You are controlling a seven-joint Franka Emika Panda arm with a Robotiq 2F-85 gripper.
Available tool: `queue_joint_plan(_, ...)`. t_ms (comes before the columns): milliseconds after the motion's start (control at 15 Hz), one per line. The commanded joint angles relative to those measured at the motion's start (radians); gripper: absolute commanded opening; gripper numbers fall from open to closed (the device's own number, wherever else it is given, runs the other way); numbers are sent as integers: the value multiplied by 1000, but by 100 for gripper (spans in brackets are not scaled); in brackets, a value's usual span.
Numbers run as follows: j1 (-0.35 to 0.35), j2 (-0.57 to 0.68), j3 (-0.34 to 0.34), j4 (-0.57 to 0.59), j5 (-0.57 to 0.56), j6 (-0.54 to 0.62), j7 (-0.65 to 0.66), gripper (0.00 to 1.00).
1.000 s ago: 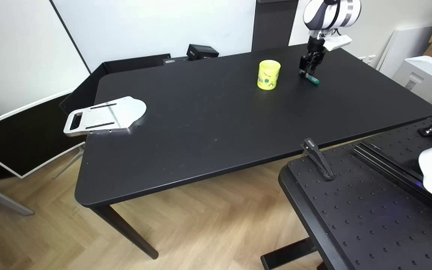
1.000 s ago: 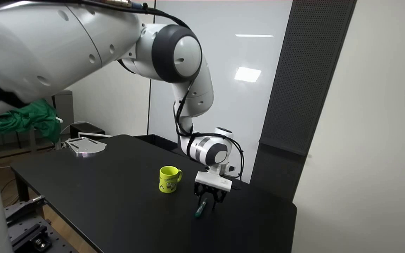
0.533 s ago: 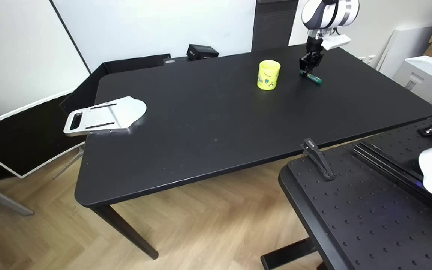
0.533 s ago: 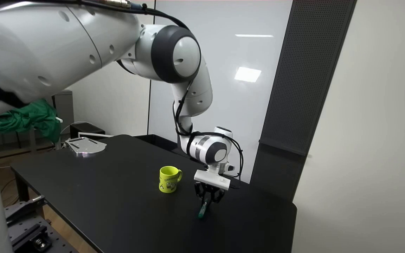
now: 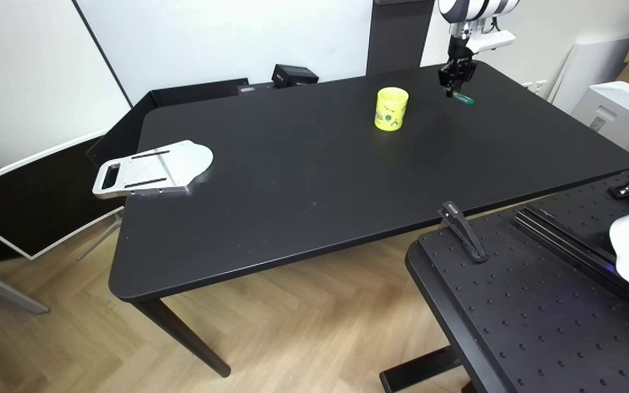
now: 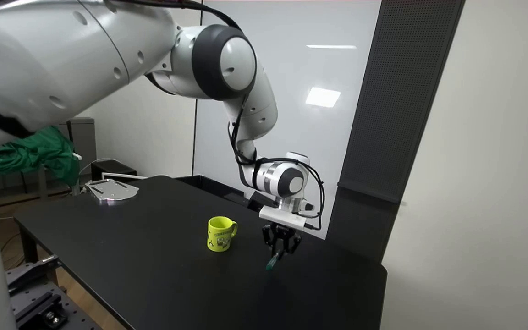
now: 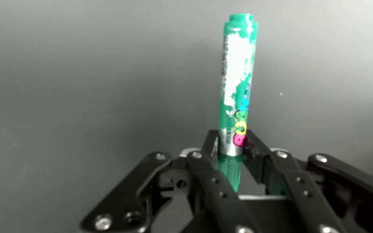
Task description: Put the green marker inside the yellow mug
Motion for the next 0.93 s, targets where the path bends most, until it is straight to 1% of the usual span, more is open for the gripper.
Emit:
queue_joint_plan(0,24,-55,-9,33,-18,-53,52,6)
queue_joint_plan(267,46,-114,10,26,-10,-58,54,6)
queue_joint_plan(733,82,-197,83,-27,-6,-62,-12,6)
queue_joint_plan(867,90,-217,110,-45,-1,-83,-39,6)
